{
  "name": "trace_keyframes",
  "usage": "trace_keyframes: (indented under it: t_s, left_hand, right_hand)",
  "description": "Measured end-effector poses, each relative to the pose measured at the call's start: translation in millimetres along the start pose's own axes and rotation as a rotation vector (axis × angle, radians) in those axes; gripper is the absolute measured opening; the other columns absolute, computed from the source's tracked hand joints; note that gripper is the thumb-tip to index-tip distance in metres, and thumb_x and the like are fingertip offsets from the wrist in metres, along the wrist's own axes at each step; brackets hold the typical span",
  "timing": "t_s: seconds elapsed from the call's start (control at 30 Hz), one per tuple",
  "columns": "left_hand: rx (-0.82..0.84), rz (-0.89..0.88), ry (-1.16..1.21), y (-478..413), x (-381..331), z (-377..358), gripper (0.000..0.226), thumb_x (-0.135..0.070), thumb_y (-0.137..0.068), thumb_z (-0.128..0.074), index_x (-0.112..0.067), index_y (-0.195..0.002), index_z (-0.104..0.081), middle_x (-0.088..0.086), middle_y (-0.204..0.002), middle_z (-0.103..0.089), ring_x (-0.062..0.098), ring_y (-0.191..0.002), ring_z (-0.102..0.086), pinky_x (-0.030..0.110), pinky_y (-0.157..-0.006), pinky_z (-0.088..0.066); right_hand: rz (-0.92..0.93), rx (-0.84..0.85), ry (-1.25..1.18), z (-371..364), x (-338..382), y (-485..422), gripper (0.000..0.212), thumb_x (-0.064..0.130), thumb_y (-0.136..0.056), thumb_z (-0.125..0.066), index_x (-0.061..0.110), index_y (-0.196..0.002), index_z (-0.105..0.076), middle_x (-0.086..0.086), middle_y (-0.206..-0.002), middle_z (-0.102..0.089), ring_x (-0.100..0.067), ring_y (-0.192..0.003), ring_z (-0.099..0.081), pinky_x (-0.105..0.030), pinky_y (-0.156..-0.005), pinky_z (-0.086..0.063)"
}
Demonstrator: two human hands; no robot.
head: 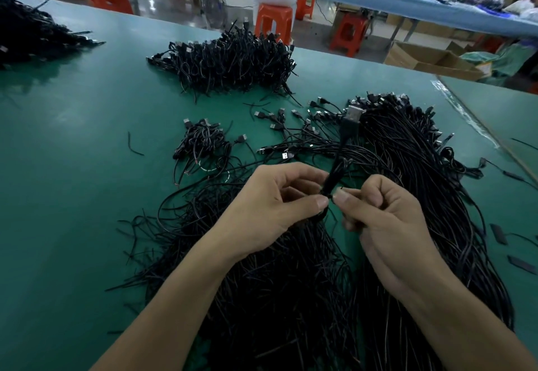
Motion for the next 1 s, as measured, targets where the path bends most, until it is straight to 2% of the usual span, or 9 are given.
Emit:
trace_keyframes:
  t_s: [0.17,0.33,0.47,0.6,0.67,0.73,0.83,0.9,1.0]
  left_hand:
    - [-0.022,-0.026,0.005,2,-6,1,0.025,-0.012,-0.088,-0.074,-0.035,-0.098,-0.073,-0.010,-0.086,-0.071,0.003,-0.076,-0.065,0.022,-0.070,-0.056]
    - [-0.203,0.038,0.031,-2,-3,26,0.026,-0.008,-0.087,-0.073,-0.023,-0.106,-0.066,-0.003,-0.086,-0.076,0.009,-0.074,-0.072,0.018,-0.065,-0.055]
    - [-0.567,0.115,0.055,-12,13,91,0.026,-0.008,-0.086,-0.073,-0.022,-0.105,-0.061,0.005,-0.083,-0.075,0.007,-0.064,-0.070,0.017,-0.058,-0.053]
    - [-0.778,0.127,-0.394,-26,21,150,0.021,-0.016,-0.090,-0.072,-0.031,-0.100,-0.062,-0.002,-0.087,-0.073,0.010,-0.062,-0.069,0.024,-0.056,-0.054]
    - [-0.780,0.184,-0.564,-33,29,166,0.017,-0.019,-0.091,-0.072,-0.029,-0.103,-0.065,-0.002,-0.089,-0.072,0.014,-0.069,-0.069,0.030,-0.065,-0.057]
    - [-0.760,0.252,-0.675,-39,41,176,0.012,-0.020,-0.091,-0.072,-0.024,-0.102,-0.069,0.000,-0.090,-0.070,0.017,-0.078,-0.067,0.039,-0.080,-0.060]
    - [-0.725,0.272,-0.757,-43,50,174,0.010,-0.022,-0.092,-0.071,-0.017,-0.101,-0.071,0.002,-0.089,-0.068,0.019,-0.083,-0.064,0.043,-0.090,-0.057]
    - [-0.705,0.248,-0.800,-46,52,166,0.012,-0.028,-0.092,-0.072,-0.017,-0.098,-0.072,-0.001,-0.087,-0.064,0.017,-0.082,-0.061,0.039,-0.089,-0.055]
    - [-0.597,0.288,-0.823,-50,61,149,0.020,-0.037,-0.091,-0.071,-0.020,-0.101,-0.076,0.001,-0.100,-0.070,0.016,-0.089,-0.063,0.033,-0.085,-0.052]
  right_hand:
    - [-0.296,0.050,-0.222,-3,-16,-4,0.034,0.012,-0.063,-0.076,0.024,-0.062,-0.044,0.001,-0.063,-0.055,-0.007,-0.049,-0.046,-0.020,-0.045,-0.043]
    - [-0.219,0.005,-0.037,14,-20,-15,0.019,0.022,-0.078,-0.071,0.018,-0.086,-0.055,-0.008,-0.080,-0.072,-0.010,-0.060,-0.060,-0.021,-0.054,-0.050]
    - [-0.156,-0.123,0.389,53,-32,-23,0.005,0.010,-0.096,-0.061,0.015,-0.094,-0.062,-0.006,-0.082,-0.075,-0.009,-0.065,-0.064,-0.022,-0.057,-0.049]
    - [-0.075,-0.010,1.015,67,-49,-27,0.009,0.018,-0.095,-0.065,0.024,-0.102,-0.067,0.012,-0.088,-0.067,0.001,-0.082,-0.061,-0.009,-0.069,-0.042]
    - [-0.041,0.028,1.144,64,-58,-27,0.018,0.018,-0.096,-0.063,0.021,-0.114,-0.066,0.011,-0.103,-0.063,-0.001,-0.092,-0.057,-0.010,-0.080,-0.042]
    - [0.023,-0.014,1.265,62,-55,-29,0.025,0.019,-0.098,-0.059,0.019,-0.122,-0.063,0.004,-0.118,-0.060,-0.010,-0.104,-0.056,-0.022,-0.092,-0.046]
    - [0.028,-0.066,1.465,63,-50,-36,0.034,0.025,-0.101,-0.052,0.017,-0.134,-0.055,-0.003,-0.129,-0.055,-0.022,-0.117,-0.052,-0.031,-0.097,-0.044]
    - [-0.083,-0.041,1.560,66,-56,-40,0.033,0.028,-0.102,-0.050,0.013,-0.131,-0.054,-0.008,-0.123,-0.057,-0.024,-0.110,-0.055,-0.032,-0.090,-0.048]
    - [-0.161,-0.041,1.633,61,-59,-42,0.013,0.022,-0.100,-0.051,0.011,-0.106,-0.051,-0.007,-0.102,-0.059,-0.022,-0.085,-0.055,-0.030,-0.063,-0.045]
Point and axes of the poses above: each hand's wrist, its own y-axis away from the middle knuckle, its own z-axis out of the back of the hand, x = y × z, the point moved 8 cm from there along -y, towards the middle knuckle
